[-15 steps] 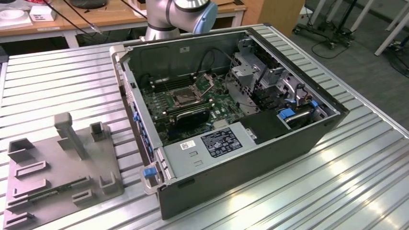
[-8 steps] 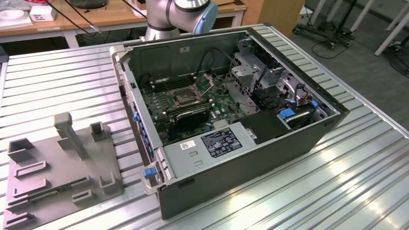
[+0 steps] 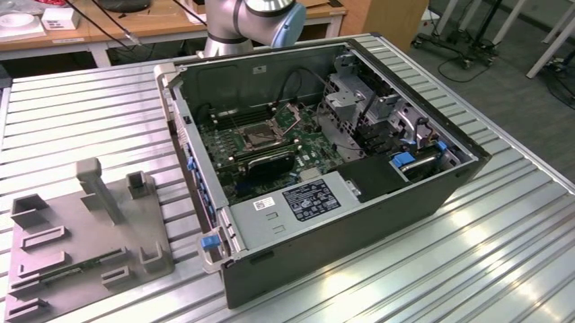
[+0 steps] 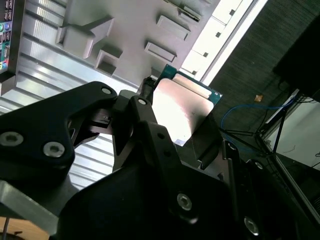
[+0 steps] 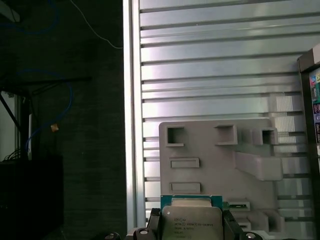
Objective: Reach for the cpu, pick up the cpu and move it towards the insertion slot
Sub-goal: 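Pick up the cpu and move it towards the insertion slot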
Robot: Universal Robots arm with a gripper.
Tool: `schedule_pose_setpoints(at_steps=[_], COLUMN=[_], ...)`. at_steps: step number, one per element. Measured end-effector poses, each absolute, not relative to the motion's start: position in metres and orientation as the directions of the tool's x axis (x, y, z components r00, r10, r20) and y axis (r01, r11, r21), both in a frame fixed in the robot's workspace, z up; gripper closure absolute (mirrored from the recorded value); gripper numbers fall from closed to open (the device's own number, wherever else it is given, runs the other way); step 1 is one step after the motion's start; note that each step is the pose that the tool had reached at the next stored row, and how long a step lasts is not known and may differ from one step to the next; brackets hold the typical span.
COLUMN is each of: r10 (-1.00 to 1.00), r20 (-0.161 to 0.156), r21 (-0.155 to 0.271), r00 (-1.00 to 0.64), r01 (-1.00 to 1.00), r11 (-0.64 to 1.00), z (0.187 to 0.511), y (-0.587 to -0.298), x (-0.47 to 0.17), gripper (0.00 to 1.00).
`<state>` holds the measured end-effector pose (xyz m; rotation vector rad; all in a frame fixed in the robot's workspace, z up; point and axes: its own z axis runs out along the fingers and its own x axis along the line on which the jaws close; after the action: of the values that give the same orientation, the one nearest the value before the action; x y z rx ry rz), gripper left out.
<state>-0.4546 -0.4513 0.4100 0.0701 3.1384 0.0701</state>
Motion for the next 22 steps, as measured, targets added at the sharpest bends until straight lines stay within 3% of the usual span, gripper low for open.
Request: schedule_pose_setpoints(at_steps=[22], r10=[0.045], r20=[0.001], r21=[0.045], r00=[-0.999], r01=[0.045], r11=[0.998], z=[0.410], y=[-0.451], x=[-0.427], gripper=[0.45])
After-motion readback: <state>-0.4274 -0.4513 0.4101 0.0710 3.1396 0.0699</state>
